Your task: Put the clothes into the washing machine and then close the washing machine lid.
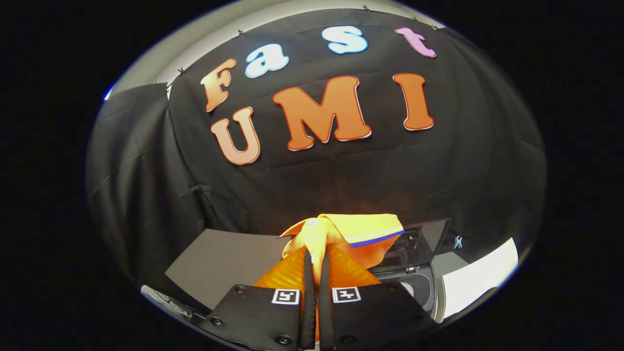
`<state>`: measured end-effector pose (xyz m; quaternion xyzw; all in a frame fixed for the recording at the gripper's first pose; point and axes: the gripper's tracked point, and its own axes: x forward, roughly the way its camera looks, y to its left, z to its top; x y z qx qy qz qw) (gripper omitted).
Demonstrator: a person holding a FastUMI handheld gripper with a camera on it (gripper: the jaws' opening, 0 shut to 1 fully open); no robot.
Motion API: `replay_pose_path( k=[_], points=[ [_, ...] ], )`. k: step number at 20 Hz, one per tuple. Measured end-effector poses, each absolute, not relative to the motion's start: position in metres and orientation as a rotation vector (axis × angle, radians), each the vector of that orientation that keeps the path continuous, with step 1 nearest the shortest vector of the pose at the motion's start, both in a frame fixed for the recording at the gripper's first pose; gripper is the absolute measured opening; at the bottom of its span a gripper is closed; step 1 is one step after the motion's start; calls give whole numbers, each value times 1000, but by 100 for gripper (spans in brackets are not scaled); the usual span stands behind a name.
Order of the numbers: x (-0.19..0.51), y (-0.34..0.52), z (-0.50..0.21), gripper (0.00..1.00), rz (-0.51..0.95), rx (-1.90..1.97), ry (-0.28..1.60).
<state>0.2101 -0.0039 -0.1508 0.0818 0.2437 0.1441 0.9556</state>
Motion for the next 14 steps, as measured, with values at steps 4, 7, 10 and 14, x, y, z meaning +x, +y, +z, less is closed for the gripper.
replay_pose_path(
  k=[4, 7, 10, 14],
  points=[
    [218, -29, -212, 11, 276, 180, 570],
    [226, -44, -266, 11, 250, 206, 635],
    [234, -57, -317, 11, 226, 215, 705],
    [240, -74, -367, 11, 200, 196, 774]
  ],
)
